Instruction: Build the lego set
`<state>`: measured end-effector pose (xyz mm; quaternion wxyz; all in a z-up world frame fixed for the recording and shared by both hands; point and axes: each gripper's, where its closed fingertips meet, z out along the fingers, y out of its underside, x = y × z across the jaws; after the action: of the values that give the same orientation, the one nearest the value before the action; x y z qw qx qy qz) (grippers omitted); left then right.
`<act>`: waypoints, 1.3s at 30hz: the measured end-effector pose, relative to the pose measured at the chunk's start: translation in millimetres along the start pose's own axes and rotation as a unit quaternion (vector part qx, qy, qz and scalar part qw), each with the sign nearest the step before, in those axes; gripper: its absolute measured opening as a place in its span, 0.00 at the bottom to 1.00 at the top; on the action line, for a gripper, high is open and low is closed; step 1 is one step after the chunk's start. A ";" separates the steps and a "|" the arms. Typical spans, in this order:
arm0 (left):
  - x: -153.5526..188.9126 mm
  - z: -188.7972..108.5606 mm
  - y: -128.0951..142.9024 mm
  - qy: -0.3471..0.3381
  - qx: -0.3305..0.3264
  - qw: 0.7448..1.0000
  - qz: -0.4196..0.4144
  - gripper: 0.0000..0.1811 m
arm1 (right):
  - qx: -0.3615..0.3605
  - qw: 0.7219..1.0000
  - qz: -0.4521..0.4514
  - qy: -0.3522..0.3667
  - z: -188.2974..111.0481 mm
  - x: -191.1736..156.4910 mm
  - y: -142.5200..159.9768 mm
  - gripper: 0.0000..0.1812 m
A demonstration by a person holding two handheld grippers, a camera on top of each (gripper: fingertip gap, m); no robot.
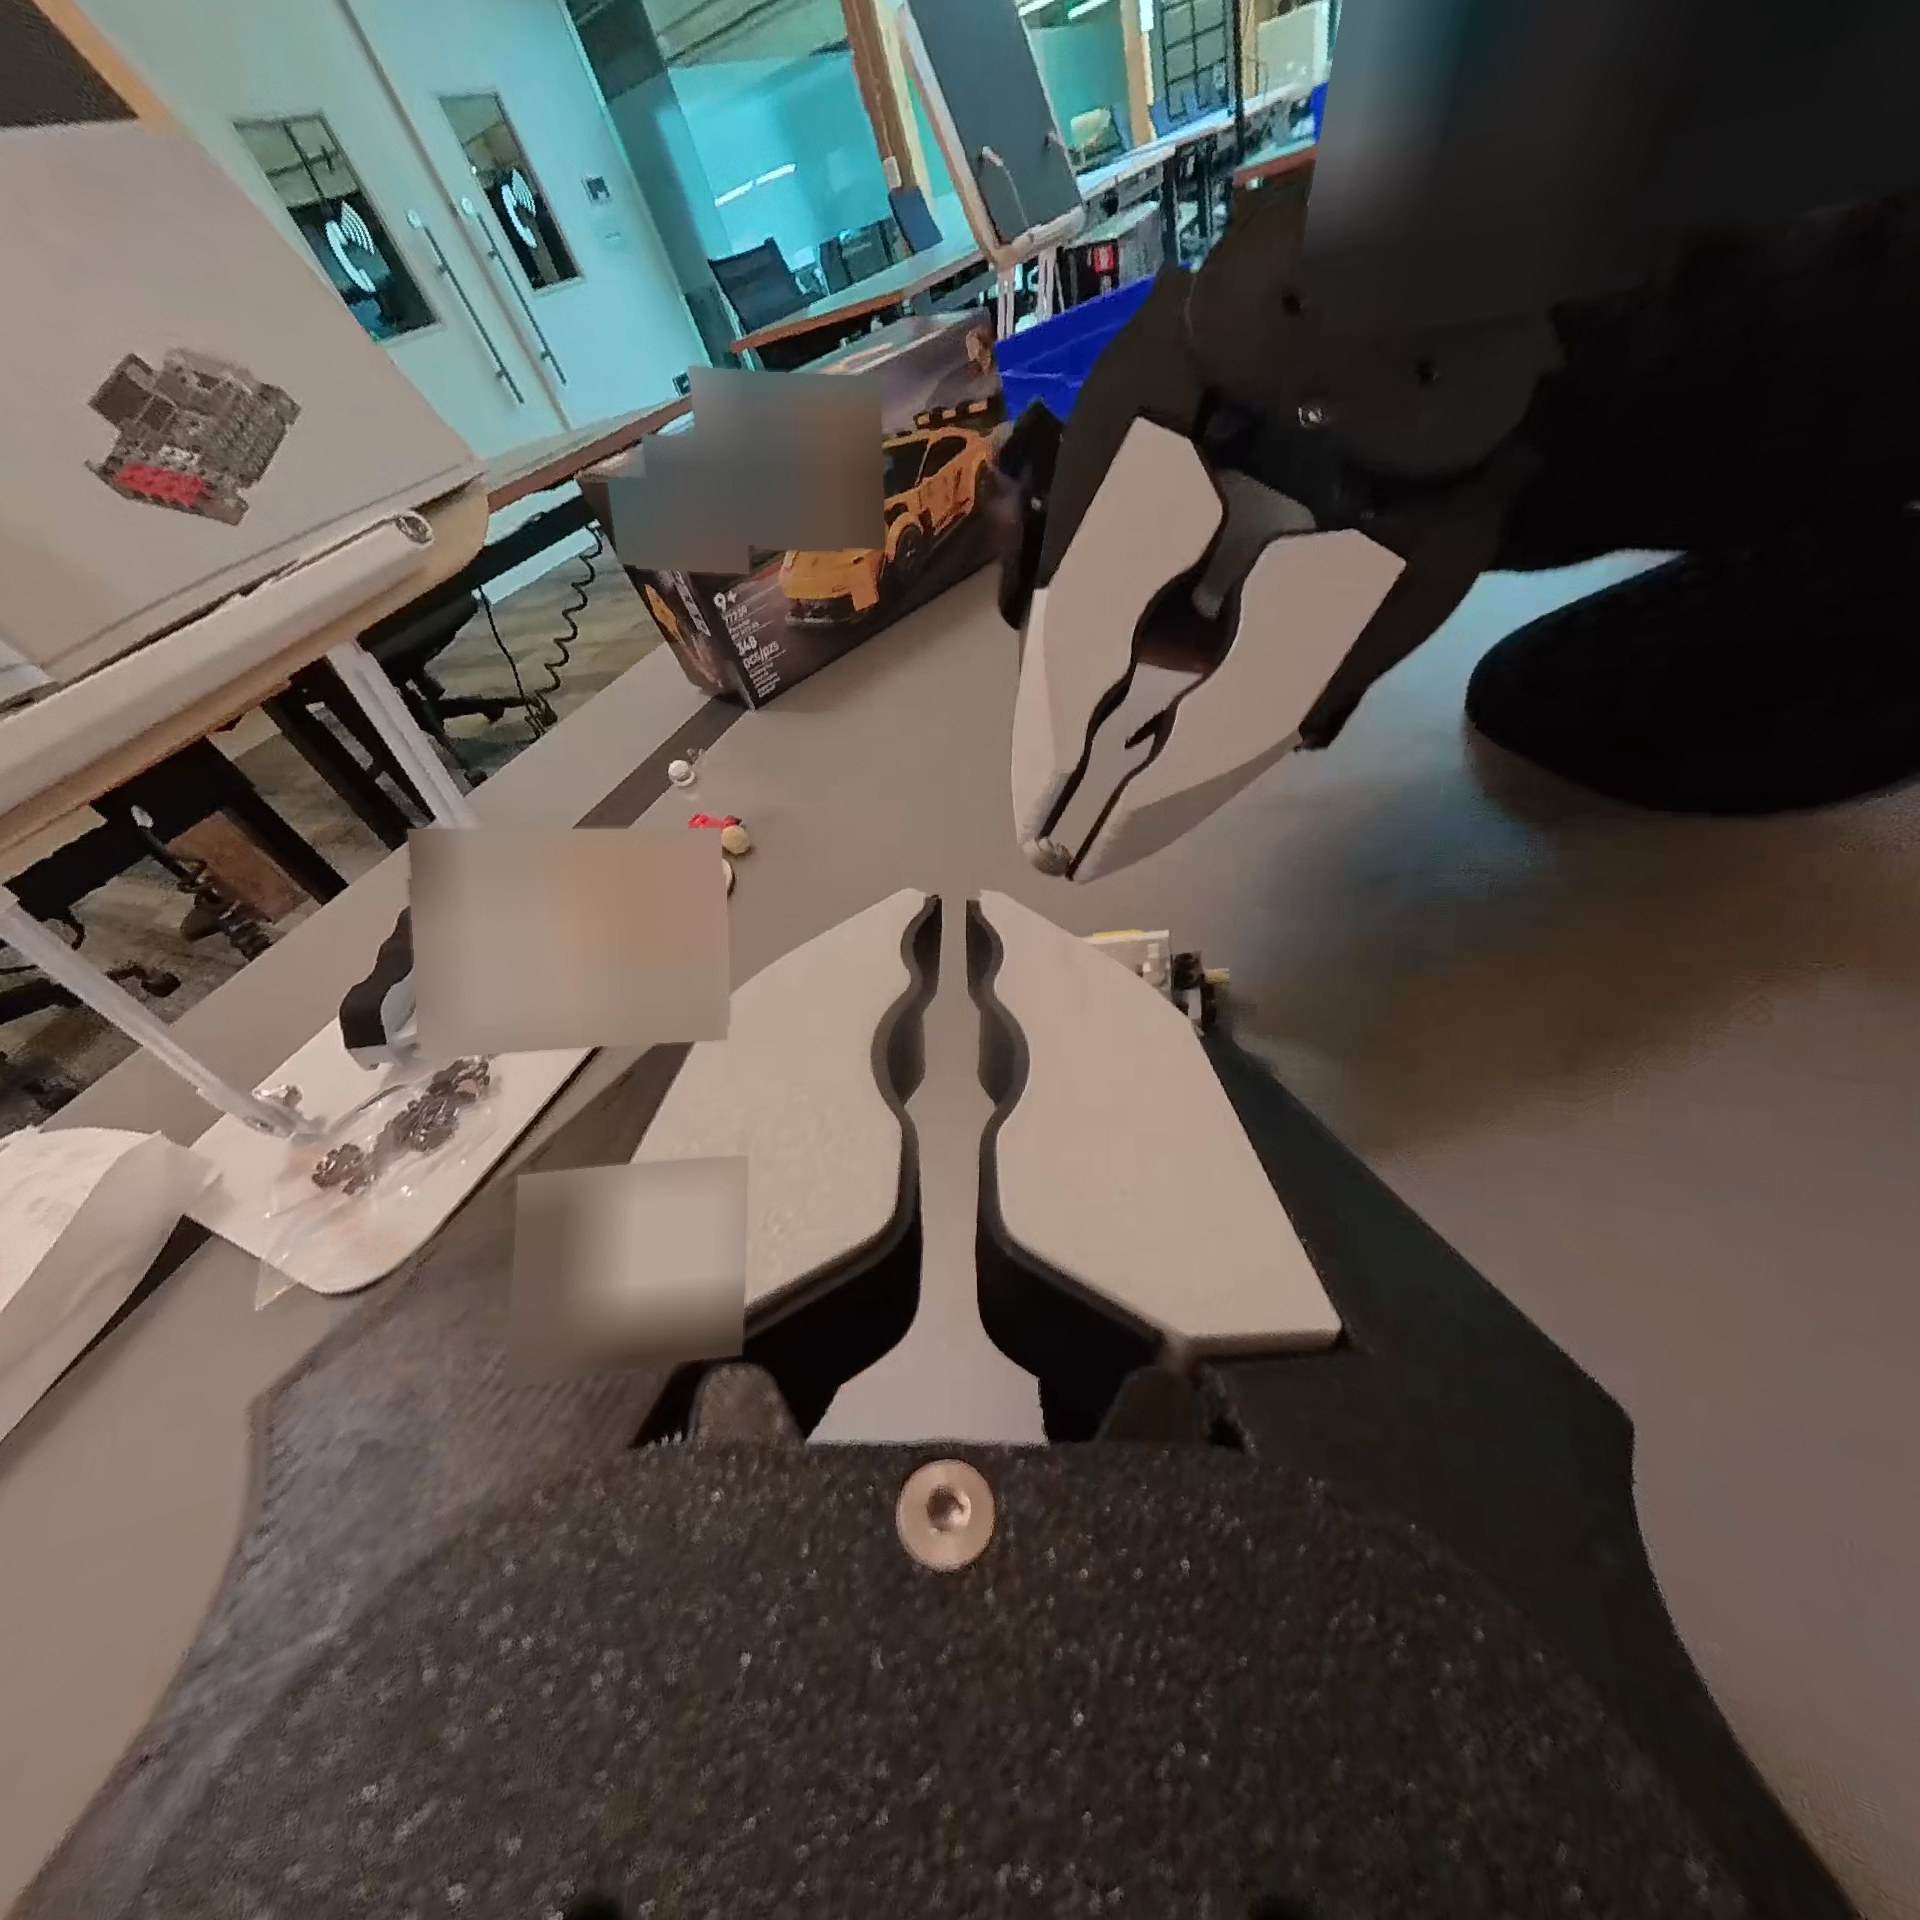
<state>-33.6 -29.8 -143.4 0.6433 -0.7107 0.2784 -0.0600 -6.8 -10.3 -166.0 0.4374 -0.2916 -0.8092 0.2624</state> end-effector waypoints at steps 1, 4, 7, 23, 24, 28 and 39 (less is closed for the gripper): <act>-0.4 0.6 2.5 0.001 -0.007 1.000 -0.001 0.02 | -0.004 1.000 -0.007 -0.008 0.3 1.5 2.2 0.04; 1.9 3.8 12.5 0.013 -0.031 0.999 -0.006 0.03 | -0.014 0.999 -0.017 -0.027 2.0 4.6 7.7 0.04; 5.2 7.3 24.7 0.030 -0.061 0.998 -0.016 0.05 | -0.013 0.999 -0.017 -0.043 4.5 5.1 10.9 0.04; 35.9 3.4 72.1 0.169 -0.191 0.961 -0.106 0.28 | 0.044 0.991 0.031 -0.120 6.9 0.3 10.7 0.04; 38.9 3.3 74.3 0.176 -0.198 0.958 -0.107 0.31 | 0.043 0.991 0.031 -0.123 7.3 -0.4 11.8 0.04; 45.7 3.7 85.7 0.186 -0.226 0.951 -0.096 0.36 | 0.028 0.989 0.032 -0.144 7.5 -2.6 19.6 0.04; 45.7 4.7 94.4 0.179 -0.246 0.949 -0.084 0.33 | -0.071 0.971 0.033 -0.224 16.3 -15.7 41.8 0.04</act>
<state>-23.3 -48.9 -246.2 0.3808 -0.8451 0.3346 -0.1699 -3.6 4.9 -210.9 0.2139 -0.2822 -0.8930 0.2777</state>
